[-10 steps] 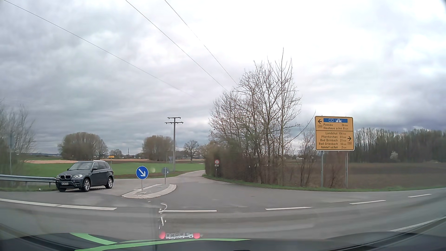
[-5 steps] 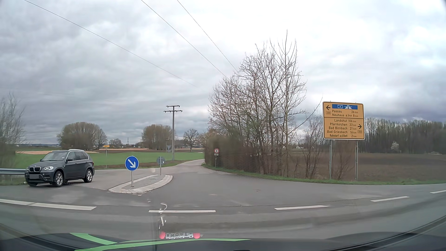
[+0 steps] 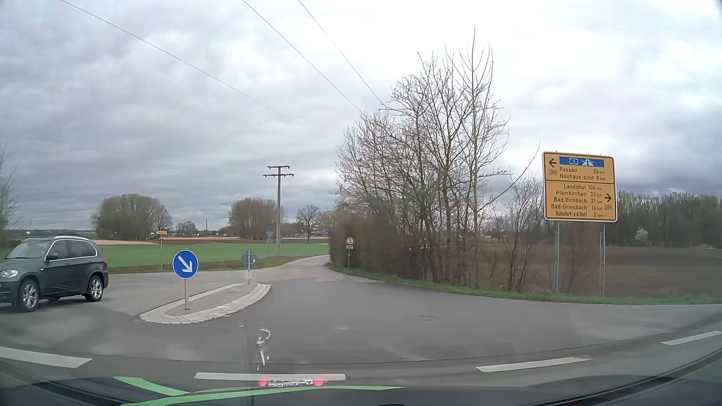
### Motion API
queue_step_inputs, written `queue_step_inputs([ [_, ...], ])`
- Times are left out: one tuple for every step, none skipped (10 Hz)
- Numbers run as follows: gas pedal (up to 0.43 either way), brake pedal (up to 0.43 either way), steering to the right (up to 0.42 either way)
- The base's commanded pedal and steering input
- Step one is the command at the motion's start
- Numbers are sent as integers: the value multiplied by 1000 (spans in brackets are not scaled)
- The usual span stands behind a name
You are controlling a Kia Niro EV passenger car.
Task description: Follow the waypoints while adhering to traffic rules and regulations
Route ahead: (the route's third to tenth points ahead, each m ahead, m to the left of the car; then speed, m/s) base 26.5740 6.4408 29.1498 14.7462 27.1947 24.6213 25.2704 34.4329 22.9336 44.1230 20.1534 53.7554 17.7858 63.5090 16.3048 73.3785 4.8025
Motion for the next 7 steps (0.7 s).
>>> queue_step_inputs([
  [358,0,1],
  [319,0,0],
  [311,0,0],
  [311,0,1],
  [268,0,1],
  [228,0,0],
  [177,0,0],
])
